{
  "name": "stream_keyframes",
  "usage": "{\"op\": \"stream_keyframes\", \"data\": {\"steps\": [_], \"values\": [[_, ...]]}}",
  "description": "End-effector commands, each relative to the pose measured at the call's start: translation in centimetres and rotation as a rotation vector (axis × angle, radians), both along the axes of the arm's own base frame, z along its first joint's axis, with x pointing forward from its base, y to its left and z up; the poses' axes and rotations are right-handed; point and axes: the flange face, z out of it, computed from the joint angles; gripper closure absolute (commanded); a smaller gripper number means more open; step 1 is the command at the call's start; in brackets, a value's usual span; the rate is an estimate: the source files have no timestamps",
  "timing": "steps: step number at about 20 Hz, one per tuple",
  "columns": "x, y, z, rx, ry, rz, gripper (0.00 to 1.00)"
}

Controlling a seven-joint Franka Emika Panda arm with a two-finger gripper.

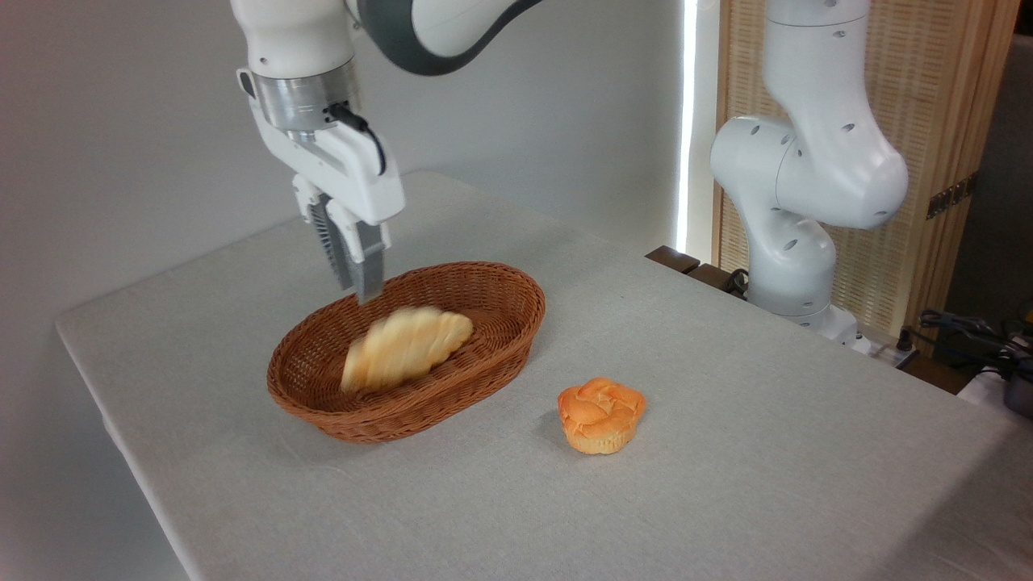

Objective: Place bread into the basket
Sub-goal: 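Lift the braided roll and carry it over the basket, lowering it in, then open the gripper to release the roll and raise it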

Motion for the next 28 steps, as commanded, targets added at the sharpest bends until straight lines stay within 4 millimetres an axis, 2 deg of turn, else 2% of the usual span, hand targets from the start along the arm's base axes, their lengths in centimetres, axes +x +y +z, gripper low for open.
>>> {"op": "stream_keyframes", "data": {"steps": [1,2,7,9,12,17,21,23,26,28], "values": [[1.4,-1.6,-1.9,-0.008,-0.033,0.025,0.2],[1.4,-1.7,-2.3,0.008,-0.033,0.027,0.13],[1.4,-1.0,-1.7,0.023,-0.044,0.031,0.0],[1.2,-0.1,-0.4,0.025,-0.066,0.04,0.0],[1.0,3.0,1.7,0.04,-0.088,0.069,0.0],[0.1,7.6,4.9,0.062,-0.009,-0.027,0.0],[0.0,11.4,5.8,0.056,-0.024,-0.029,0.0],[-0.1,12.1,5.9,0.056,-0.022,-0.029,0.0],[-0.2,12.2,7.2,0.059,-0.017,-0.039,0.0],[-0.2,12.2,7.3,0.057,-0.017,-0.041,0.0]]}}
